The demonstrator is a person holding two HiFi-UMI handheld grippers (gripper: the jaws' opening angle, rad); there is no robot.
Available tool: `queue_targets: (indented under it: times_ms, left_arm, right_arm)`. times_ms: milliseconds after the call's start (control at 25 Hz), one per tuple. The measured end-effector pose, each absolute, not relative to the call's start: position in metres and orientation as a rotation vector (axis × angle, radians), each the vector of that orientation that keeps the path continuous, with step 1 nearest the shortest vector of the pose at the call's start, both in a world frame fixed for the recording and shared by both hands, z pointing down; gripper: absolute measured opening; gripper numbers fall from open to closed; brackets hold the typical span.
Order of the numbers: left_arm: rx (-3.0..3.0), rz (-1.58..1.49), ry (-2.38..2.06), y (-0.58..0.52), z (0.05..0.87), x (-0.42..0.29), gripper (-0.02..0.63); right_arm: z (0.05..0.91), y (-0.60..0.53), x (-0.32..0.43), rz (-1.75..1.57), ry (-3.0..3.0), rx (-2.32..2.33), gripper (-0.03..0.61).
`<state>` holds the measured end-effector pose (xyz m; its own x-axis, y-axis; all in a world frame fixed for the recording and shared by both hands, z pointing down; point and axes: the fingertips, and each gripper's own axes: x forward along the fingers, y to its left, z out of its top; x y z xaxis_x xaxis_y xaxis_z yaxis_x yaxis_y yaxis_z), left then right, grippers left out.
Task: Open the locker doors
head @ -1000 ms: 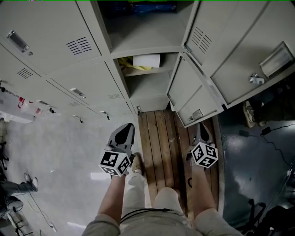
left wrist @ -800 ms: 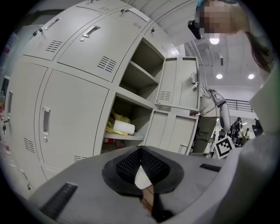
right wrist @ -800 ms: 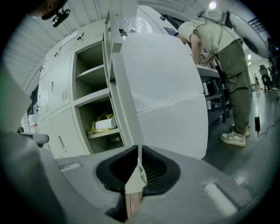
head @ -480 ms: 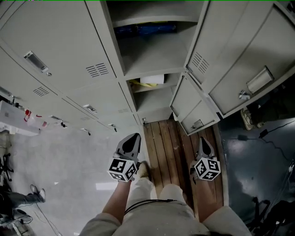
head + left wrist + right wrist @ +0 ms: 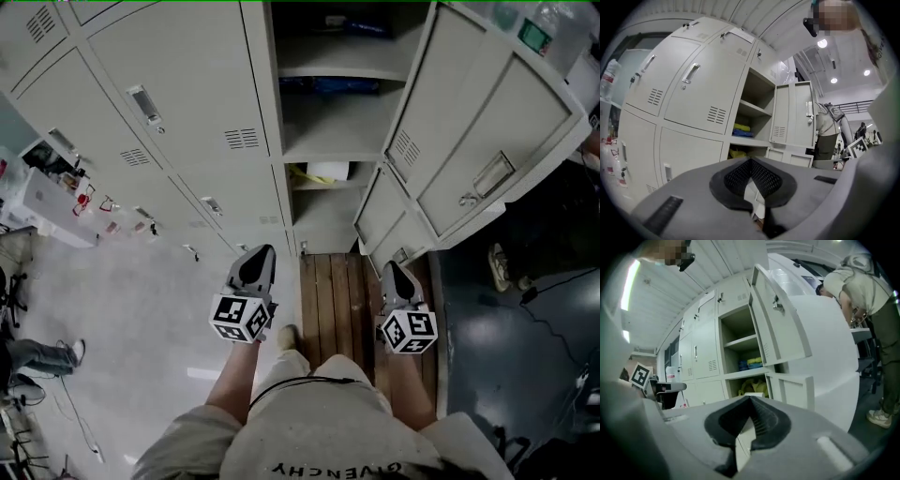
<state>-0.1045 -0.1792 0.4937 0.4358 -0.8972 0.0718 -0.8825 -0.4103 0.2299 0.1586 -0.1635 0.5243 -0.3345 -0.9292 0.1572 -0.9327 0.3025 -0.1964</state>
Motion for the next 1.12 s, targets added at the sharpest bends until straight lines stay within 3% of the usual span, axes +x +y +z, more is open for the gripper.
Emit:
queue_targets:
  times_ms: [640,1120]
  left_arm:
    - [2.418,-0.144,-1.726,-0.045,0.401,-0.096,-0.002]
    - [2.463,-0.175,-1.792,-0.006,0.330,-0.104,-0.002]
  right_arm:
    - [0.406,-0.064,0.157,0.081,-2.678,1.496,0.002]
    - [0.363,-0.034,0.166,0.103,-2.730,1.504,0.002]
